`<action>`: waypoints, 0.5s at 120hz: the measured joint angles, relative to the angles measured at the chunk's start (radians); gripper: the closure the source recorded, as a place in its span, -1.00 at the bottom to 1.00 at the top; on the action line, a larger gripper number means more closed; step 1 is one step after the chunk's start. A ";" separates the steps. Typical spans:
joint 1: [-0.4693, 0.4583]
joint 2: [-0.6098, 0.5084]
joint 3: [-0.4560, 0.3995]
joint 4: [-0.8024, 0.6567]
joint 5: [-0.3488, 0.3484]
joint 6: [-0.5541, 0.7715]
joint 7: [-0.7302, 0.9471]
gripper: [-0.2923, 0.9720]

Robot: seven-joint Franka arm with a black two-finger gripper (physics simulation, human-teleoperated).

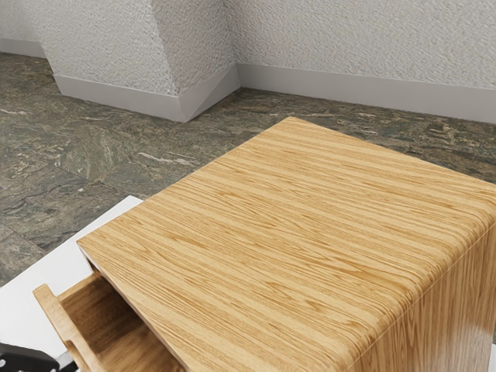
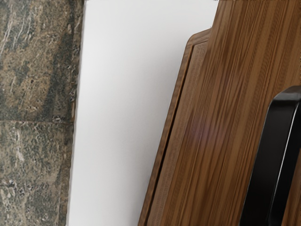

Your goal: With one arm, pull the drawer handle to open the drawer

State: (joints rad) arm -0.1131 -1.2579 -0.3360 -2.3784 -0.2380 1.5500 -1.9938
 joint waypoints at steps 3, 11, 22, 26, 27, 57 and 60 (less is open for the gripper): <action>-0.002 -0.010 0.000 0.000 0.000 -0.010 -0.002 -0.54; -0.007 -0.035 0.001 0.000 0.000 -0.036 -0.005 -0.54; -0.012 -0.058 0.000 0.000 0.000 -0.072 -0.011 -0.54; -0.016 -0.061 -0.001 -0.001 0.000 -0.084 -0.014 -0.54; -0.018 -0.063 -0.001 -0.001 0.001 -0.087 -0.014 -0.54; -0.051 -0.148 -0.002 0.000 0.006 -0.175 -0.033 -0.54; -0.054 -0.156 -0.002 0.000 0.006 -0.183 -0.035 -0.54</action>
State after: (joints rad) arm -0.1669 -1.4142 -0.3377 -2.3780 -0.2316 1.3671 -2.0288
